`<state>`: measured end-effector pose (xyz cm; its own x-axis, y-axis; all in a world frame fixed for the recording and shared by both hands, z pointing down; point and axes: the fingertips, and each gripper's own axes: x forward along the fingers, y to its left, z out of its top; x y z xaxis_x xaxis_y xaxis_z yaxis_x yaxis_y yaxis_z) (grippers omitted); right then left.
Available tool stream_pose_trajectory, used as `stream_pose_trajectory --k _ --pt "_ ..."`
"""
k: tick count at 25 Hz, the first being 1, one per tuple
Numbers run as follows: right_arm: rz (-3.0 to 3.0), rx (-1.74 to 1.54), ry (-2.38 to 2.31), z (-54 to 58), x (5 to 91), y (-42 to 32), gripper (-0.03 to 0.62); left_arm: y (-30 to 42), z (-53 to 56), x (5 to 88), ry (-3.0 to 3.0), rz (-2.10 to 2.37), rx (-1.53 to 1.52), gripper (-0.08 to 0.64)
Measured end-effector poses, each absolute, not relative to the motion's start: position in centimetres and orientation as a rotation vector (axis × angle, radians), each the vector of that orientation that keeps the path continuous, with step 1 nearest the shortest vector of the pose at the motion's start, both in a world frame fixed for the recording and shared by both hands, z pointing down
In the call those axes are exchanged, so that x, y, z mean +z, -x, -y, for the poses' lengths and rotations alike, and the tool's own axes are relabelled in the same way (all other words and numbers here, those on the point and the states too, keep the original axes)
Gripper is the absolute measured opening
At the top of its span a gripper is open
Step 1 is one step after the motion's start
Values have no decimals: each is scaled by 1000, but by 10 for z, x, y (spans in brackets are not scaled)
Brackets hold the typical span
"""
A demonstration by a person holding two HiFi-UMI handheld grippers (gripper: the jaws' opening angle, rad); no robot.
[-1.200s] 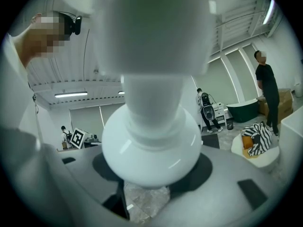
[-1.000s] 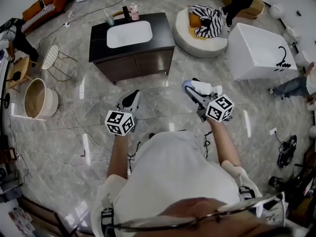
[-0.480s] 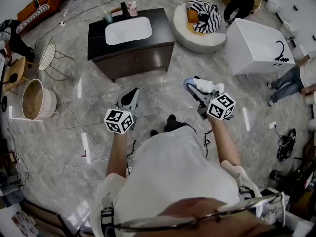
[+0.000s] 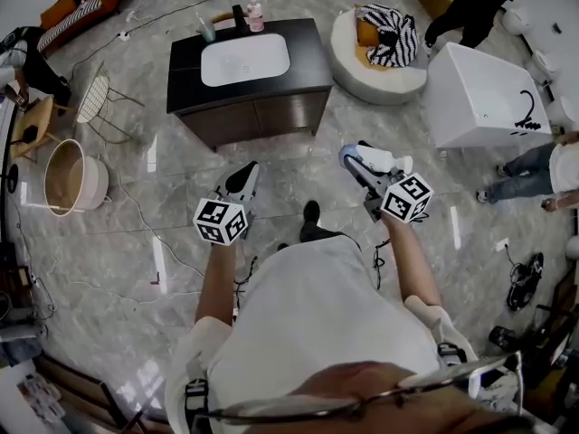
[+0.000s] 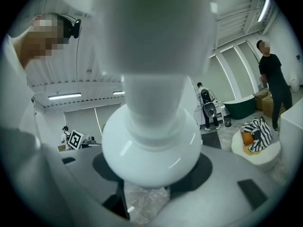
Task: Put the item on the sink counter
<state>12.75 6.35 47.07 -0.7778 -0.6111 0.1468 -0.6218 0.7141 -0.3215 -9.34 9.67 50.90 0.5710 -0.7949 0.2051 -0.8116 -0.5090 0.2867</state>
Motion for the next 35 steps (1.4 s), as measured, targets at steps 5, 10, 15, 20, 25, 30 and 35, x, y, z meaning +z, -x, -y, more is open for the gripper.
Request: stream_pose_trajectory --k 5,10,15,20,25,30,35 --pt "2888 567 -998 -22 474 -127 250 90 -62 506 -2451 1332 80 5" --pt "2897 565 -950 15 476 -130 250 84 -32 506 -2436 1359 100 5" --pt "2906 559 -908 50 477 -141 250 69 -2 505 -2423 1383 115 5" --pt "2904 556 -887 85 482 -154 252 53 31 506 -2412 1396 128 5" --pt "2891 542 -868 116 486 -173 251 30 64 509 -2411 1396 129 5" --pt "2879 534 -869 141 489 -190 251 10 91 512 -2414 1385 121 5" --pt "2873 554 -866 165 490 -196 252 1 110 515 -2404 1381 136 5"
